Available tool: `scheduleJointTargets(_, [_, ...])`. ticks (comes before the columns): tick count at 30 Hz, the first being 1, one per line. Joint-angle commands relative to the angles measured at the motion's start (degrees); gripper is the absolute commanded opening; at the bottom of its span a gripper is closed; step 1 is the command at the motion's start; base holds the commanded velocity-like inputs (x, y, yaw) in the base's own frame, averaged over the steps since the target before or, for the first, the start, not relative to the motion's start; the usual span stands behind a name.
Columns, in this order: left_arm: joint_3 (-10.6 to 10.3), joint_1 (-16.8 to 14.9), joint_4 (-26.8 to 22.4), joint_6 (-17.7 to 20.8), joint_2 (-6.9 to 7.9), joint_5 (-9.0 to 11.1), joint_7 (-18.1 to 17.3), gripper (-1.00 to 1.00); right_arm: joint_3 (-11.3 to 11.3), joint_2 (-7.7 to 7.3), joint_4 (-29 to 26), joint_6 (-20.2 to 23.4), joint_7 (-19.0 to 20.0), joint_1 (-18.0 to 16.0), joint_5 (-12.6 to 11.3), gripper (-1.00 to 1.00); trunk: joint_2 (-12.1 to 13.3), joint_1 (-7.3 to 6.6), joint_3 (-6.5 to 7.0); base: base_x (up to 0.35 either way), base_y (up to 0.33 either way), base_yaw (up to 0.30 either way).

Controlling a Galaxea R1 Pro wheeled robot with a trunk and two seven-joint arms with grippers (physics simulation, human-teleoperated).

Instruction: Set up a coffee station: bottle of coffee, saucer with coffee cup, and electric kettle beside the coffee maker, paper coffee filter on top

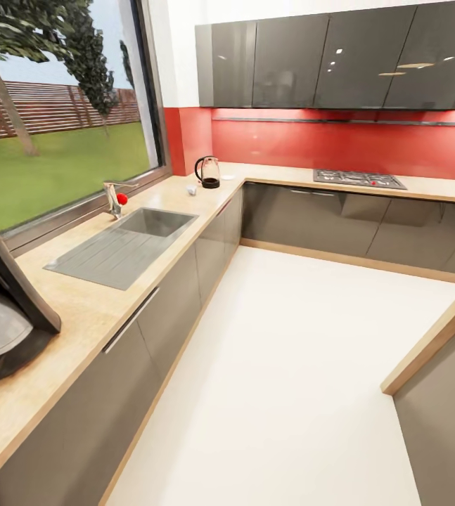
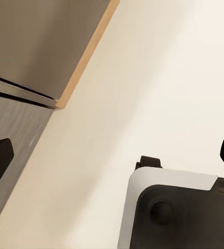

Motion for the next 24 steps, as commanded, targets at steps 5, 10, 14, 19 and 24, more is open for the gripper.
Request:
scheduleJointTargets(5, [0.09,-0.04,0.06,-0.23,-0.01,0.02,-0.01,1.0,-0.02,0.0,0.02,-0.17,-0.03,-0.03,0.06,1.0,-0.1,0.03,-0.1,0.0,0.0,0.0])
scheduleJointTargets(10, [0.09,-0.04,0.05,-0.22,-0.01,0.02,-0.01,1.0,-0.02,0.0,0.02,-0.17,-0.03,-0.03,0.06,1.0,-0.1,0.03,-0.1,0.0,0.0,0.0])
scheduleJointTargets(14, [0.09,-0.04,0.04,-0.23,-0.01,0.02,-0.01,1.0,-0.02,0.0,-0.03,-0.17,-0.03,-0.03,0.01,1.0,-0.1,0.03,-0.1,0.0,0.0,0.0])
scheduleJointTargets(19, [0.09,-0.04,0.05,-0.23,-0.01,0.02,-0.01,1.0,-0.08,0.0,-0.14,-0.17,-0.03,-0.03,-0.02,1.0,-0.1,0.03,-0.1,0.0,0.0,0.039])
scheduleJointTargets(24, [-0.04,-0.04,0.03,-0.23,0.0,-0.1,-0.01,1.0,-0.11,0.0,-0.15,-0.17,-0.03,-0.03,-0.03,1.0,-0.1,0.03,-0.1,0.0,0.0,0.218])
